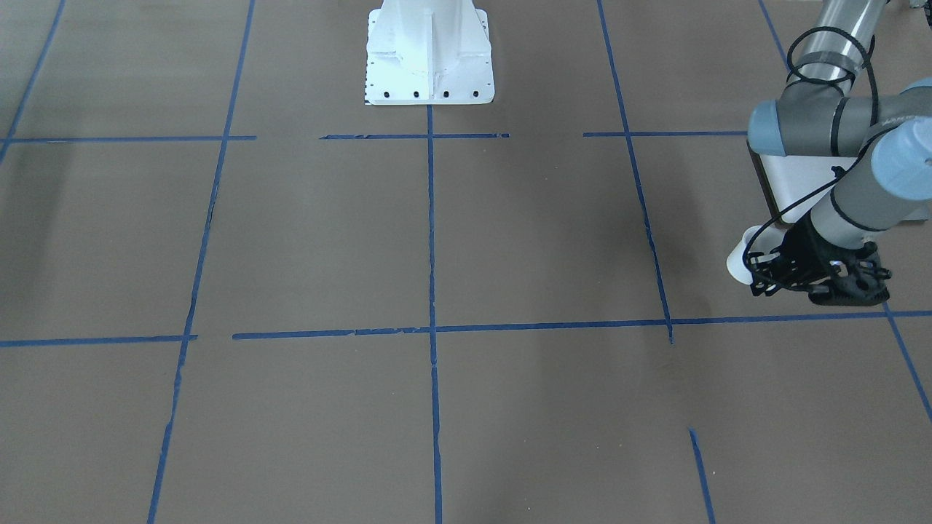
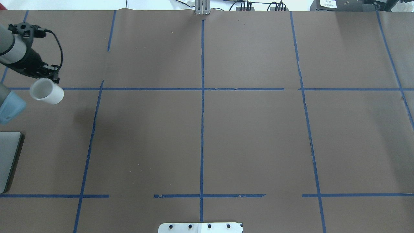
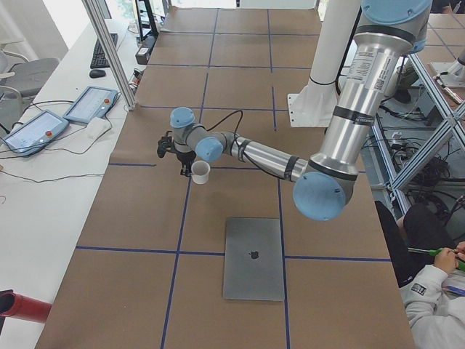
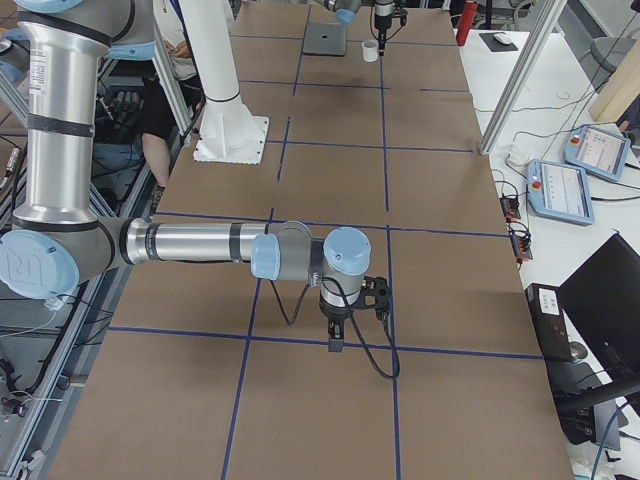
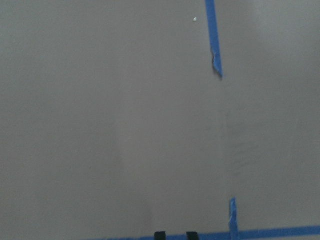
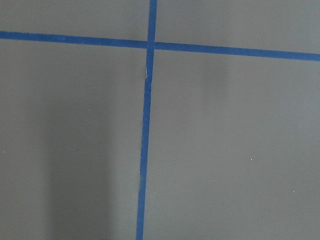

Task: Place cup on laptop
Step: 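Lift the mug and carry it toward the silver laptop with the left gripper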

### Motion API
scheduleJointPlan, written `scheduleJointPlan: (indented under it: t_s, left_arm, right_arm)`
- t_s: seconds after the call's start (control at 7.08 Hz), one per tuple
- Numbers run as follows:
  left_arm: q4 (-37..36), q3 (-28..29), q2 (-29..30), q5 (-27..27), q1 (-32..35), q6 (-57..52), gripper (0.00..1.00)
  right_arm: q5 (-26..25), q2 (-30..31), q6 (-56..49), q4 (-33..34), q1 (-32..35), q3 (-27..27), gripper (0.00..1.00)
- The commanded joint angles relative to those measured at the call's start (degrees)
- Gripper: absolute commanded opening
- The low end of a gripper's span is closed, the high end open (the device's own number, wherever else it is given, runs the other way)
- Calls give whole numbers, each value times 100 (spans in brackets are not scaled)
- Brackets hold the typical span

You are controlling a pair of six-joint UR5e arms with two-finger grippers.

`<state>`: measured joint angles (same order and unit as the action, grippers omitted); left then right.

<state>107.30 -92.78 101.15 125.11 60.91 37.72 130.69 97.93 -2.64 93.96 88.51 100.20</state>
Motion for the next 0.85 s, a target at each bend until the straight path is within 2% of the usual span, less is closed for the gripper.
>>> scheduleJointPlan:
  t_s: [0.0, 0.14, 0.28, 0.42, 0.71]
  left_arm:
    - [778, -496, -1678, 14, 114, -378, 0]
    - [1706, -426, -2365, 14, 132, -379, 0]
    - [2168, -330, -2807, 14, 132, -388, 0]
    - [2251, -102, -2872, 14, 140, -397, 0]
    - [3160, 512, -2873, 14, 141, -379, 0]
  right_arm:
    - [0, 7, 0, -1, 0, 0, 100]
    - [0, 7, 0, -1, 0, 0, 100]
    - [0, -2, 0, -1, 0, 0, 100]
    - [0, -2, 0, 8, 0, 0, 100]
    - [0, 7, 0, 8, 0, 0, 100]
